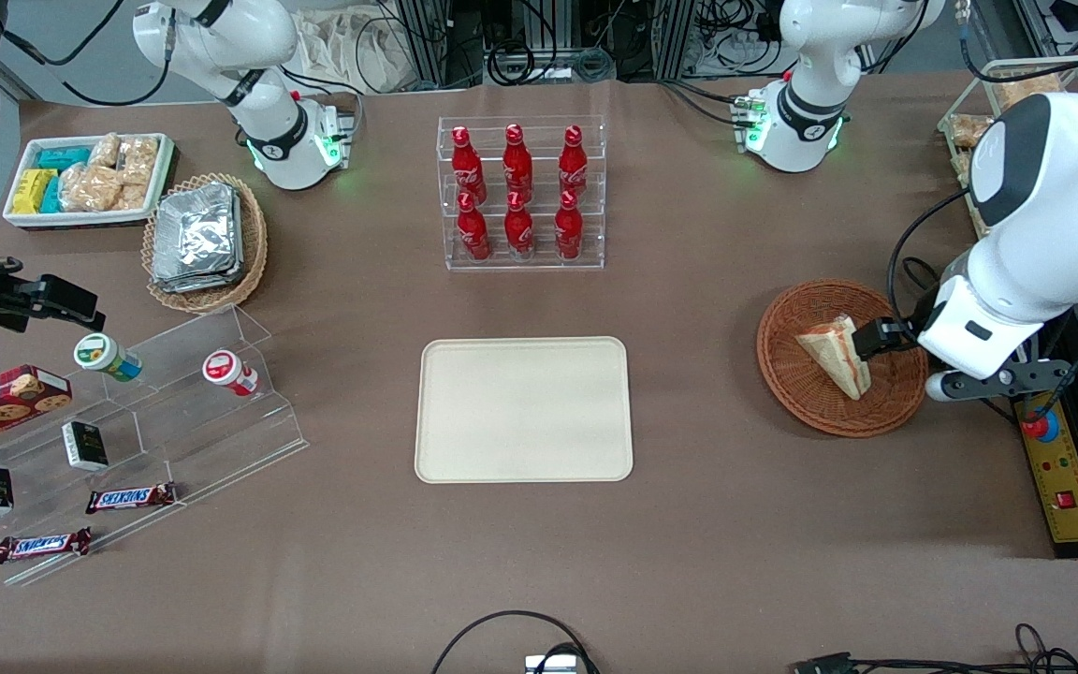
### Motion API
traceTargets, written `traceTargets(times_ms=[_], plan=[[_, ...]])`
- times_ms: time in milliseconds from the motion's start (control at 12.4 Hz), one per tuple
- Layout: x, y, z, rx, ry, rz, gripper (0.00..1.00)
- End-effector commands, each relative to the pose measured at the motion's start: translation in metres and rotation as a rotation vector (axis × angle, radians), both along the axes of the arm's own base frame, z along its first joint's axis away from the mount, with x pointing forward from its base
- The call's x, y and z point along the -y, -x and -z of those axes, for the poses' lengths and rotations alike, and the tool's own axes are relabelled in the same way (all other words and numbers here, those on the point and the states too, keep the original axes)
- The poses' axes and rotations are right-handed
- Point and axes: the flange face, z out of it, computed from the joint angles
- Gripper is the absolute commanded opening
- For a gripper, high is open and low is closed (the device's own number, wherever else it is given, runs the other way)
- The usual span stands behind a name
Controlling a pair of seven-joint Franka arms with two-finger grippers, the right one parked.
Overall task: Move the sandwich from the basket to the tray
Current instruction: 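Lower the open left gripper over the wrapped sandwich in the wicker basket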
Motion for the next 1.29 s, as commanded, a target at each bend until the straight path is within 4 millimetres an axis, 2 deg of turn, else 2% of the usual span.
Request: traceTargets(times_ms=[0,321,562,643,884,1045,1205], plan=[[0.002,0.000,-0.008,0.002,-0.018,-0.011,1.00],[-0.001,-0.004,-0.010,0.003,-0.012,-0.018,1.00],[-0.006,-0.003,0.000,-0.023,-0.005,-0.022,1.00],[-0.006,-0.006,0.011,-0.044,-0.012,-0.020,1.00],[-0.013,0.010,0.041,-0.111,-0.026,-0.101,1.00],[-0.046,0.020,0.075,-0.121,-0.024,-0.186,1.00],[-0.064,0.038,0.107,-0.081,0.012,-0.265,1.00]])
